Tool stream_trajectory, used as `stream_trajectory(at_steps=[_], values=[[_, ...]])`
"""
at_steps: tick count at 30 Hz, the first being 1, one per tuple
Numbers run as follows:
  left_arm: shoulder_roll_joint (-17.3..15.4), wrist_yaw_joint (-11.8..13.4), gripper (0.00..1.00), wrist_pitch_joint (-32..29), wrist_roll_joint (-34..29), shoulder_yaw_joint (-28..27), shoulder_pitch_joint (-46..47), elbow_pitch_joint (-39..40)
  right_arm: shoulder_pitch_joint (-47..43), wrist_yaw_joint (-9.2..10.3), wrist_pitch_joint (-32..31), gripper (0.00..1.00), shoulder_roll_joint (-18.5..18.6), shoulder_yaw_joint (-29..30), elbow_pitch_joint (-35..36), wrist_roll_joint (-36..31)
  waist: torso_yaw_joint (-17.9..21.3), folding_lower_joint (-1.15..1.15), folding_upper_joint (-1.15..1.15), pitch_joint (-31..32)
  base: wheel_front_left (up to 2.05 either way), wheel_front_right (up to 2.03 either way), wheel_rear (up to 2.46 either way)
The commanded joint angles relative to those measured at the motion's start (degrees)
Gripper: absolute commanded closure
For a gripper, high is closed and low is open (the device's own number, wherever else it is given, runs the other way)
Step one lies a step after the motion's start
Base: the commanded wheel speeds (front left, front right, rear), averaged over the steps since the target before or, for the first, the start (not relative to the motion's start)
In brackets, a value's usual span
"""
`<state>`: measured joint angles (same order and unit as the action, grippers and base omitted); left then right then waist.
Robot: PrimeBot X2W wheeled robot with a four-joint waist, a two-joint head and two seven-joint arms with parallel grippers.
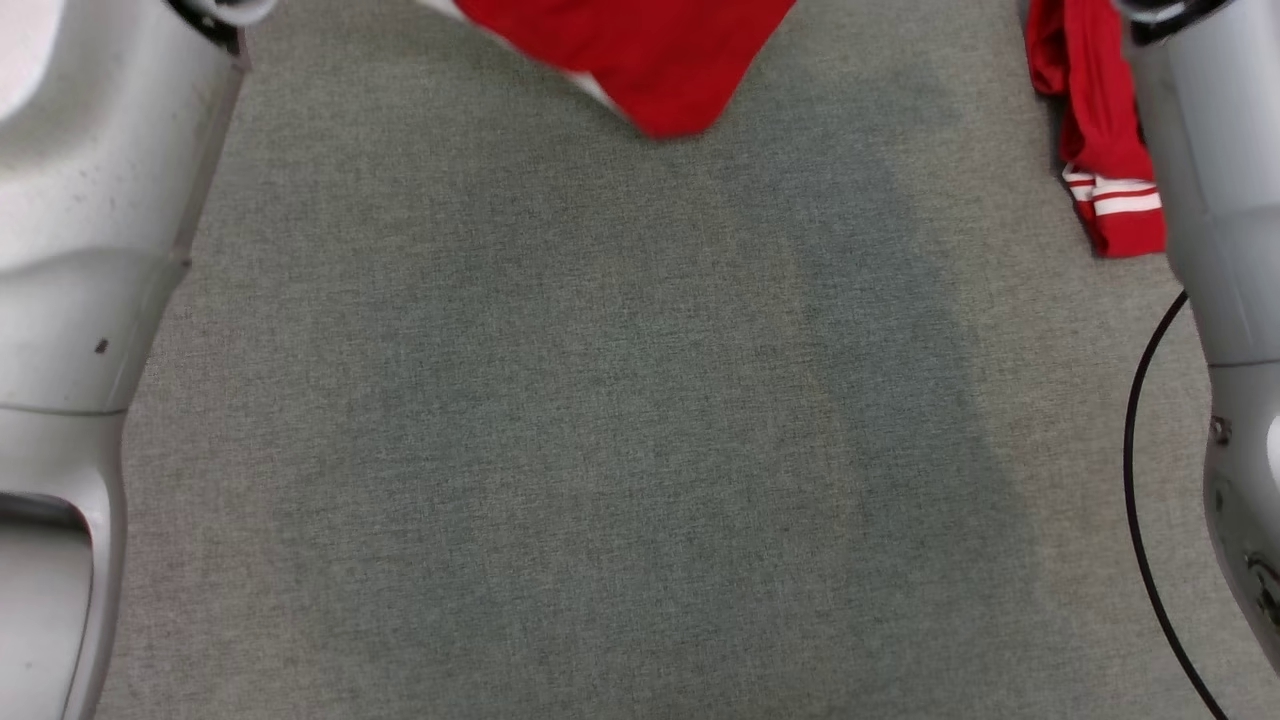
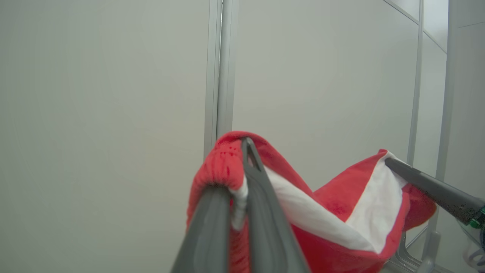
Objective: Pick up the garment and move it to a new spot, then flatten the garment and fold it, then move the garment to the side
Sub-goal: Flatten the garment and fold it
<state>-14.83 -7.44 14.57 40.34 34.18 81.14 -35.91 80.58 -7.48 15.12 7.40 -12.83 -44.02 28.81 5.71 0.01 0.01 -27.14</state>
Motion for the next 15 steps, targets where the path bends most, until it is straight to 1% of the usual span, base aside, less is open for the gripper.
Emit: stream_trajectory(at_steps=[1, 4, 6, 10, 12, 13, 15], values=[[0.11, -0.06, 1.0, 0.26, 0.65, 0.78, 1.72, -0.44, 0.92, -0.03, 0.01, 1.0, 0.06, 0.09, -0.51, 0.3, -0.39, -0.01, -0.01, -0.65, 0.0, 0.0, 0.0], [0.18, -0.06, 1.0, 0.58, 2.26, 2.51, 3.78, -1.09, 2.01, -0.03, 0.01, 1.0, 0.04, 0.37, -0.68, 0.33, -0.5, -0.01, -0.01, -1.17, 0.0, 0.0, 0.0], [0.03, -0.06, 1.0, 0.64, 3.19, 2.9, 2.93, -0.78, 0.33, -0.03, 0.01, 1.0, -0.37, -0.32, -0.99, 0.56, -0.4, -0.01, -0.01, -1.37, 0.0, 0.0, 0.0], [-0.71, -0.06, 1.0, 0.63, 3.42, 2.46, -3.91, 2.02, -5.29, -0.03, 0.01, 1.0, -0.84, -2.19, 0.11, 0.39, -0.04, -0.01, -0.01, -1.48, 0.0, 0.0, 0.0], [-0.8, -0.06, 1.0, 0.64, 3.3, 2.2, -8.93, 4.24, -8.72, -0.03, 0.01, 1.0, -0.98, -3.35, 1.29, 0.84, 0.04, -0.01, -0.01, -1.24, 0.0, 0.0, 0.0], [-1.25, -0.06, 1.0, 0.64, 2.22, 2.36, -11.42, 5.4, -10.83, -0.03, 0.01, 1.0, -0.88, -3.73, 2.25, 1.2, 0.07, -0.01, -0.01, -1.02, 0.0, 0.0, 0.0], [-1.08, -0.06, 1.0, 0.65, 1.82, 1.45, -17.51, 7.86, -16.15, -0.03, 0.01, 1.0, -0.41, -4.78, 3.94, 1.61, -0.04, -0.01, -0.01, -0.3, 0.0, 0.0, 0.0]])
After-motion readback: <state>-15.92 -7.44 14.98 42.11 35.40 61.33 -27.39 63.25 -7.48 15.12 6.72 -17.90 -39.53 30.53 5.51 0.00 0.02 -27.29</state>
